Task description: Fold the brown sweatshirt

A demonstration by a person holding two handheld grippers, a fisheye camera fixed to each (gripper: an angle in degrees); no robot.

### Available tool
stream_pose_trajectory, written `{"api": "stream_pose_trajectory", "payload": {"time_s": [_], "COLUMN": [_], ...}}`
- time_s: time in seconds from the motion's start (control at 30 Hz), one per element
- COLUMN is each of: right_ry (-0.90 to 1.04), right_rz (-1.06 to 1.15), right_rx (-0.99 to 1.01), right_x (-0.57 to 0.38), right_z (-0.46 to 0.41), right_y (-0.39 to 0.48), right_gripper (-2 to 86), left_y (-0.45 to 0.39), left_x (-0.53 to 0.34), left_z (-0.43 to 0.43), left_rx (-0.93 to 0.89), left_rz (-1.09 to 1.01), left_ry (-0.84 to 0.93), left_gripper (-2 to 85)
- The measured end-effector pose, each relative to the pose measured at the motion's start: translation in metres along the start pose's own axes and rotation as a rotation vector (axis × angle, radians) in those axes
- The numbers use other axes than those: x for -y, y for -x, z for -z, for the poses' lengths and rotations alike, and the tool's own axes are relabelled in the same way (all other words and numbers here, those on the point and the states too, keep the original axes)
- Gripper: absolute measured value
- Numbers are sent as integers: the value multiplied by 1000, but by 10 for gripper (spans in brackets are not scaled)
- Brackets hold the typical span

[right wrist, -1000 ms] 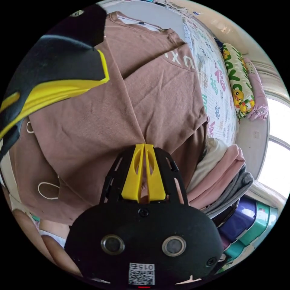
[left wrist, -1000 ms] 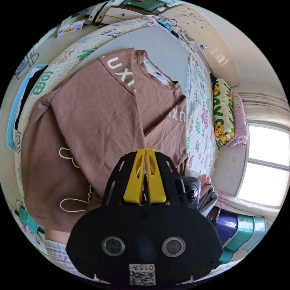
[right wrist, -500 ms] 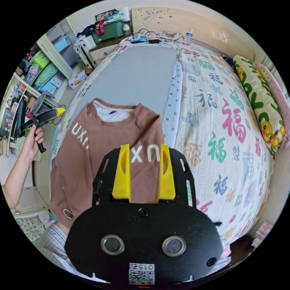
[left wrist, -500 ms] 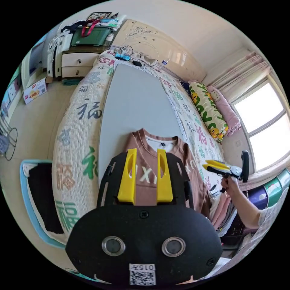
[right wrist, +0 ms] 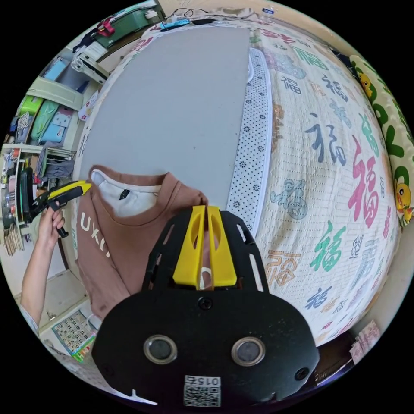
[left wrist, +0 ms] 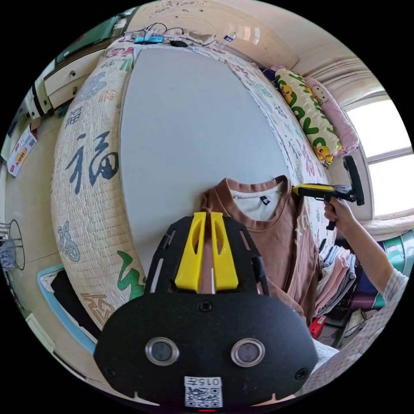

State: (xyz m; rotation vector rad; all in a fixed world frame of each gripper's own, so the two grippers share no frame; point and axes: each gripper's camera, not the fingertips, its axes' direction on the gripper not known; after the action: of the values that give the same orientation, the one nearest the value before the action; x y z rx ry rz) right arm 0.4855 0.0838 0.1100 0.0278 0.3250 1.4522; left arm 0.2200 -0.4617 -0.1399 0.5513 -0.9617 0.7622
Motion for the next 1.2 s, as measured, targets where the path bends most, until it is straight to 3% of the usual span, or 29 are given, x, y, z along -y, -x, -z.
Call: {"api": "stream_pose_trajectory", "payload": {"time_s": [0.2,0.33,0.5,0.67,0.9,1.0,1.1,1.2], "right_ry": [-180,-276,-149,124,269,350,244,58], "right_rz": [40,143,173,96,94,93,93,24], "right_rx": [117,245,348,411,290,235,271,269], "right_x": [-51,-162,-311,-431,-457,-454,-435,-388], "right_z": [61,126,132,50,-38,-46,-5,37], "right_y": [-23,-24,-20,-2,21,26,23,16], "right_gripper": [-10,-10,-10,-9,5,66,84,105], "left_y": [-7,-45,-79,-107,-110,-104,-86,-66], "left_x": [-26,-107,-240,-363,-413,-414,-406,-373], "left_z": [48,113,143,102,23,15,38,73], "left_rx": [-86,-165,-274,-297,-242,-278,-326,-274], "left_rz": [-32,-231,-273,-162,-102,-73,7,64], "left_ry": [-137,-251,-118,96,278,326,272,96], "left_gripper": [-2,-3,-3,-2,5,15,27,52]}}
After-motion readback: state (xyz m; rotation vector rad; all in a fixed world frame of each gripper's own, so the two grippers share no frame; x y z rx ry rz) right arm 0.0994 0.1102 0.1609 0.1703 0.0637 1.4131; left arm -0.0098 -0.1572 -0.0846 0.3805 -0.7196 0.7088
